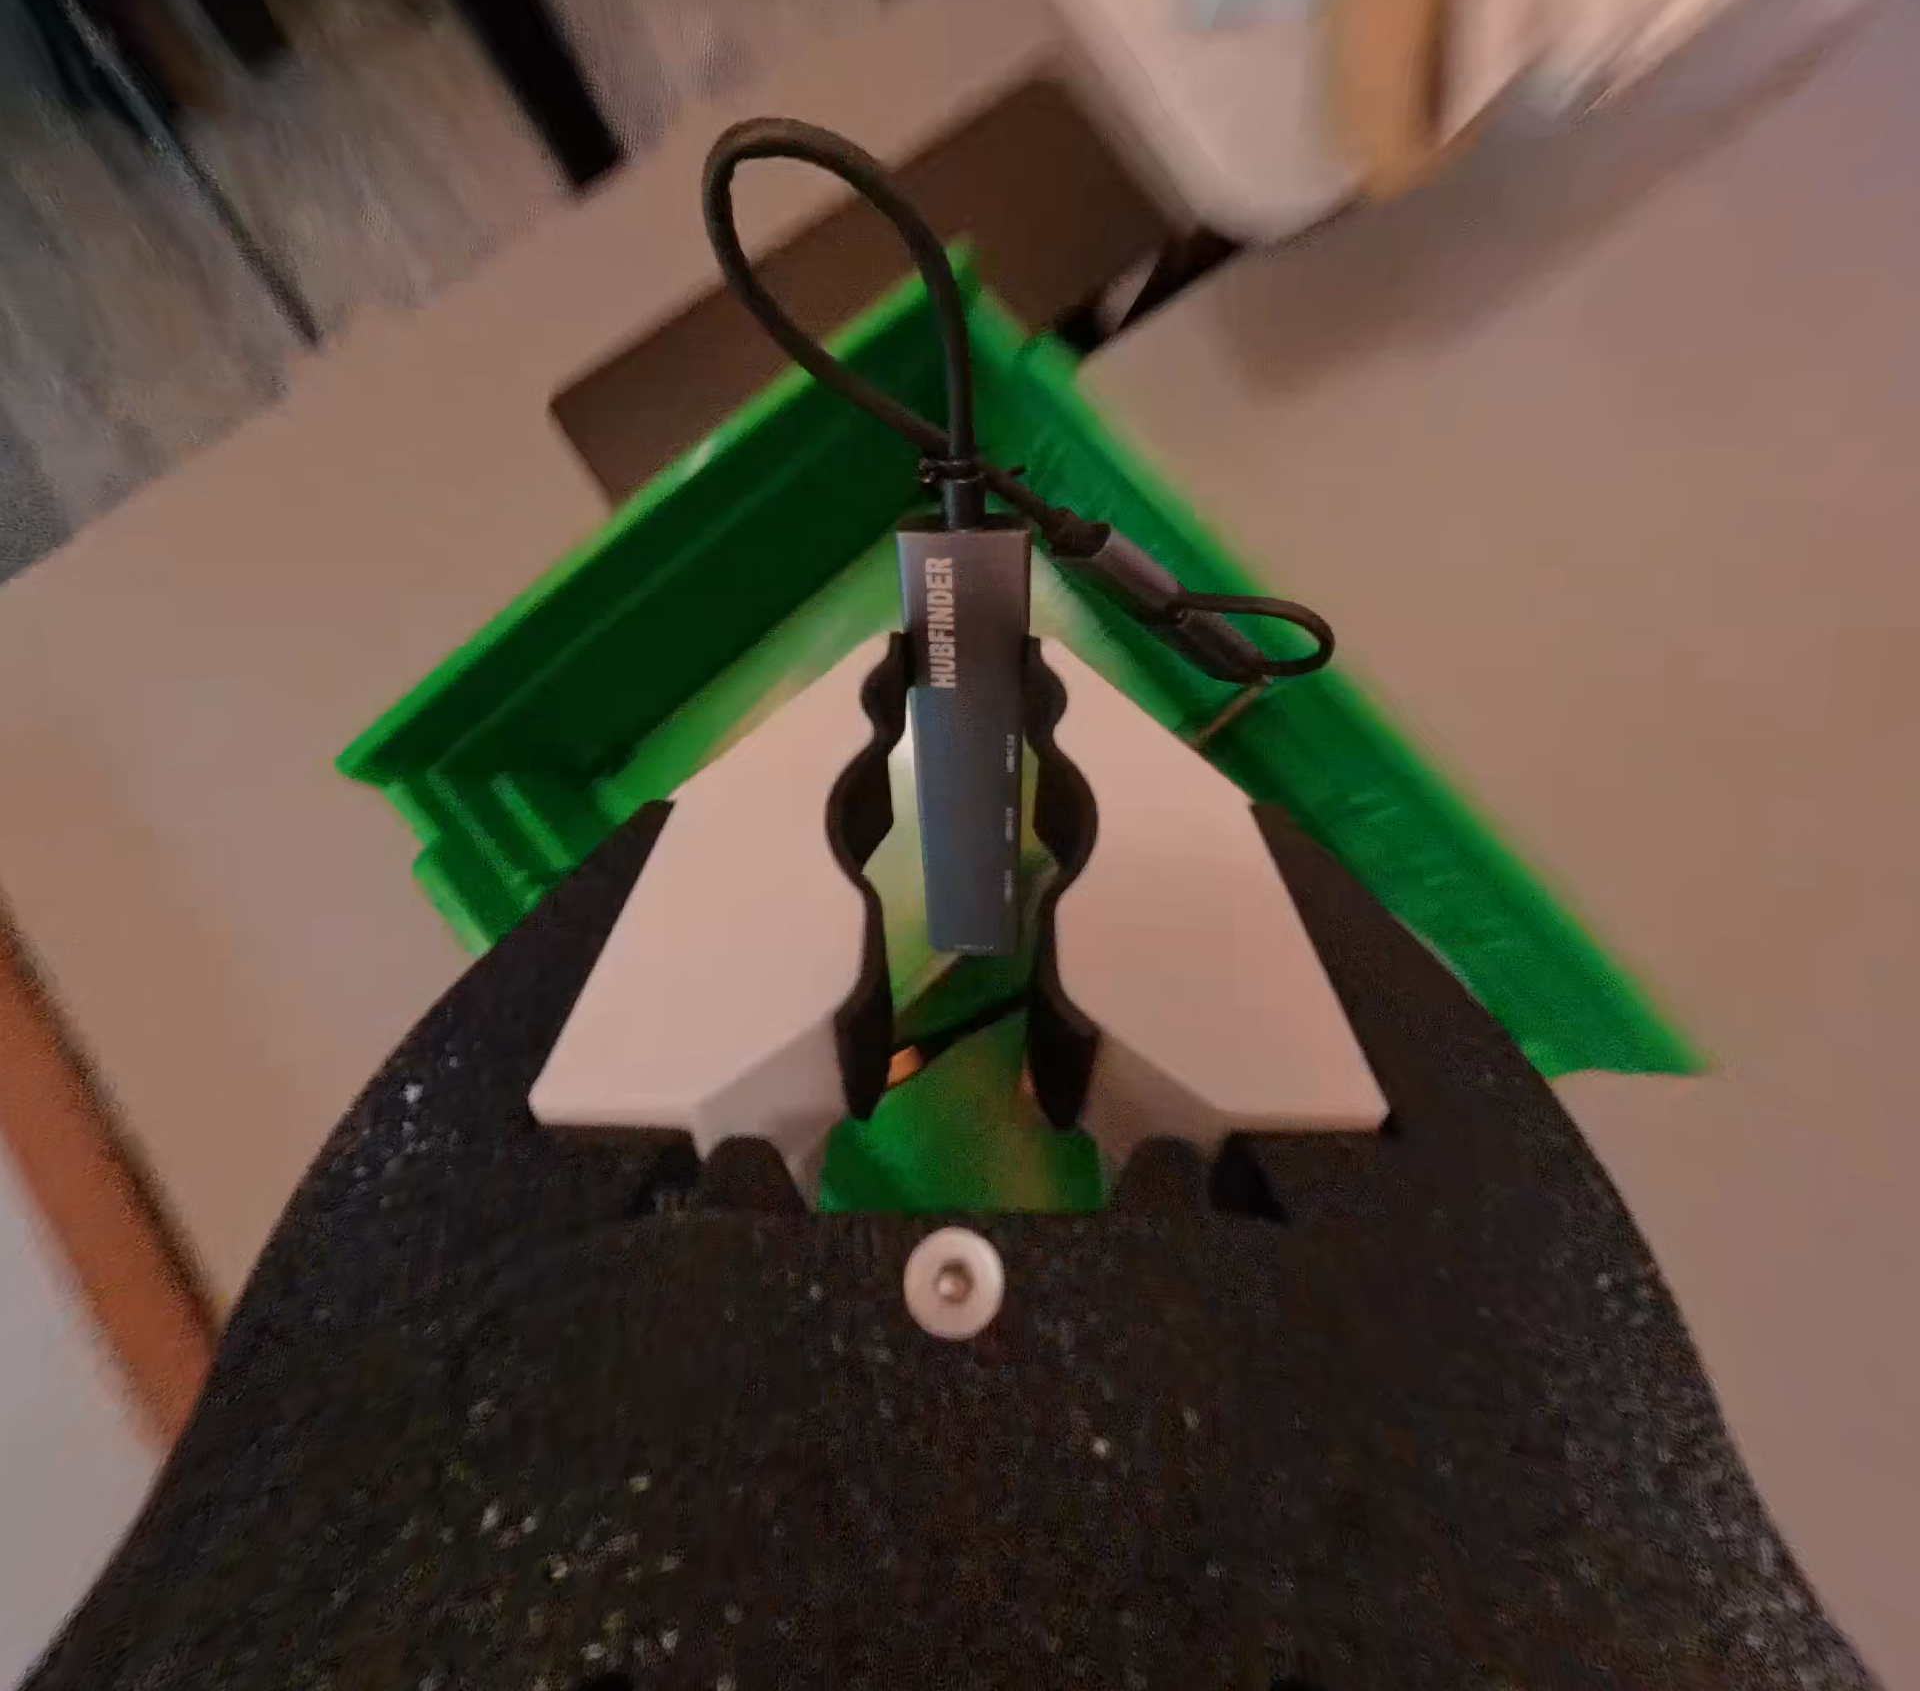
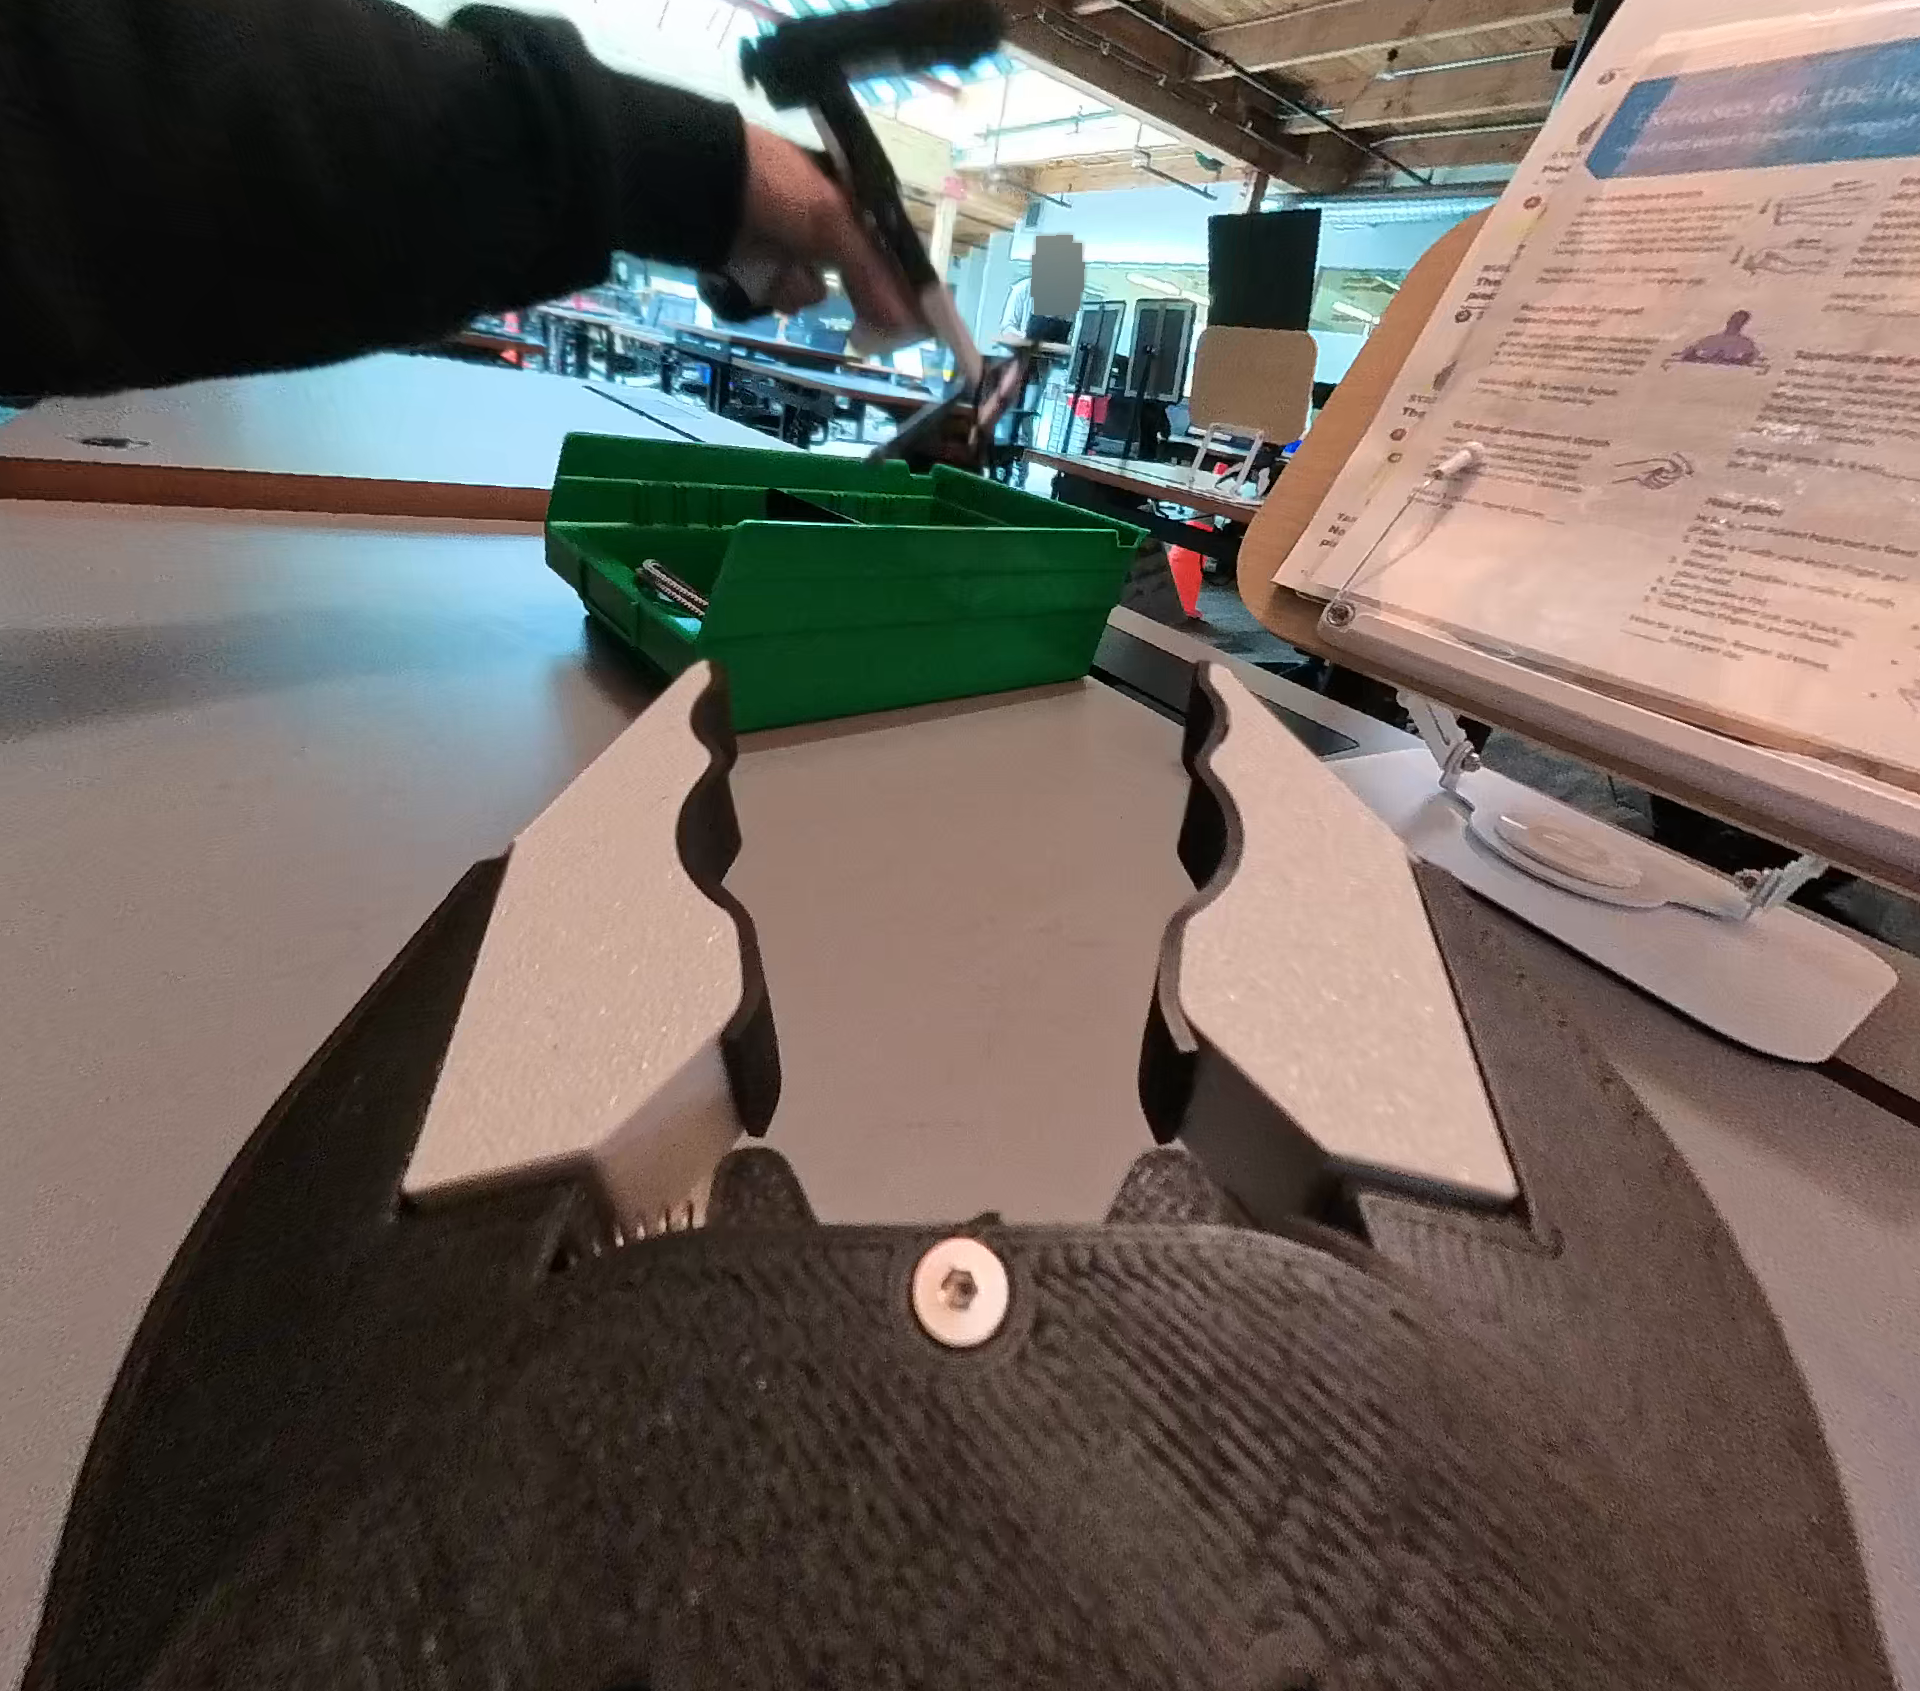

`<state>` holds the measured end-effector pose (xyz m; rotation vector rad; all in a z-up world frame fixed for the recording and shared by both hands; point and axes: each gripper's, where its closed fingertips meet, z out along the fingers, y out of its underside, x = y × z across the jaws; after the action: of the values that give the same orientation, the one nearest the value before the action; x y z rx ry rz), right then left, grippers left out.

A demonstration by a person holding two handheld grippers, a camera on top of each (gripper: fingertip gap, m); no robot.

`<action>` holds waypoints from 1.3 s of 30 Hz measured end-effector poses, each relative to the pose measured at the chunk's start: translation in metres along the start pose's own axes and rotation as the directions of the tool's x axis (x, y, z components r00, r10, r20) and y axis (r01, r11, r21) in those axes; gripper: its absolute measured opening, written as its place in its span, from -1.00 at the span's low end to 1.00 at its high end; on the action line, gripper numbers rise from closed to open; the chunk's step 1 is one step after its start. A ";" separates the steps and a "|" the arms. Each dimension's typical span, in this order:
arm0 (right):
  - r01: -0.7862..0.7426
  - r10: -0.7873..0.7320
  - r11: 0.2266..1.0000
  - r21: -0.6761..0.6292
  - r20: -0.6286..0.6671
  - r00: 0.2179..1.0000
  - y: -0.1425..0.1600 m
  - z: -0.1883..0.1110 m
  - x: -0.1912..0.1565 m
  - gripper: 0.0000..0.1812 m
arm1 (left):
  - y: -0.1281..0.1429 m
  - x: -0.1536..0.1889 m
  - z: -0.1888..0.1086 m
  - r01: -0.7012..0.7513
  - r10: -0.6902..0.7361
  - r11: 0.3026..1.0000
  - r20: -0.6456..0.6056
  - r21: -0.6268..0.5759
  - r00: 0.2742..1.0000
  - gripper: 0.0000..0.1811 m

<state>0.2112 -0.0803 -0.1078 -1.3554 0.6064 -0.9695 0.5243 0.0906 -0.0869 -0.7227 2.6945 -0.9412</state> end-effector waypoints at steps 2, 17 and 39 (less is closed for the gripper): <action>-0.026 0.026 1.000 0.003 -0.004 1.000 -0.001 -0.001 0.001 -0.05 | -0.038 0.036 -0.040 0.070 -0.047 0.976 -0.114 0.207 0.992 -0.78; -0.469 0.421 0.883 0.026 0.398 0.815 -0.037 -0.011 -0.048 -0.44 | -0.006 0.366 -0.064 0.161 0.123 0.943 -0.756 0.291 0.643 -0.78; -0.644 0.601 0.765 0.029 0.330 0.728 -0.036 -0.010 -0.015 -0.77 | -0.015 0.355 -0.052 0.422 0.012 0.751 -0.649 0.508 0.760 -0.60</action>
<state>0.1869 -0.0709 -0.0766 -1.0255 0.6799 -0.2329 0.2066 -0.0721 -0.0460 -0.6493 2.4540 -2.3735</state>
